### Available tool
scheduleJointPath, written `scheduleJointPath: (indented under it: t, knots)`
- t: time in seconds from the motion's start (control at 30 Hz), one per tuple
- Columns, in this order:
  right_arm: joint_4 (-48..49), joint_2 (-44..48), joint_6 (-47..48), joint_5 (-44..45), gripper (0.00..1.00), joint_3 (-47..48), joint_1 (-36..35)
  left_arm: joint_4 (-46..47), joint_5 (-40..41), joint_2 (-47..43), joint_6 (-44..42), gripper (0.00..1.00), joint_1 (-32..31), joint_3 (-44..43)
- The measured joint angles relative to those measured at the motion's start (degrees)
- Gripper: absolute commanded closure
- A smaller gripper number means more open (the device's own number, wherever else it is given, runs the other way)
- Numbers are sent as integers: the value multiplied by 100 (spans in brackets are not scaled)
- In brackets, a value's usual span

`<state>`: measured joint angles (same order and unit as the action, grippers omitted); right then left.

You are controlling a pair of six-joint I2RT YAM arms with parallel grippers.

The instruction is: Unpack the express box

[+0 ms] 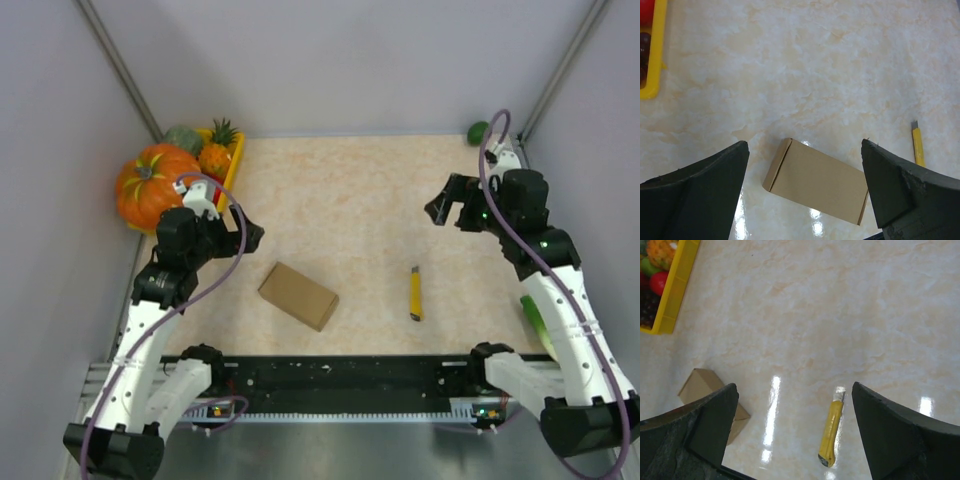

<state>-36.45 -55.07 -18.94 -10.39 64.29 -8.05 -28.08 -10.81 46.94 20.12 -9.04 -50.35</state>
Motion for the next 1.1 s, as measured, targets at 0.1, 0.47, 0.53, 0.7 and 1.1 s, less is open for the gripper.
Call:
scheduleJointPath:
  t: [0.1,0.47,0.53,0.7,1.1]
  knots:
    - [7,-76,-9,17,1,-13,-505,-17,-79,-114,76,5,0,151]
    - [402,-879,70,651,1,-518,-3270,-538,-164,-507,332,6,0,780]
    - [439,-1080,70,789,2,-527,-3558,-675,-240,-627,413,7,0,955]
    - [560,-1692,44,1012,5,-514,-4212,-1110,-120,-1010,973,9,0,1217]
    - [573,-2708,-273,1294,7,85,-4634,-1056,-560,-966,2573,15,0,2295]
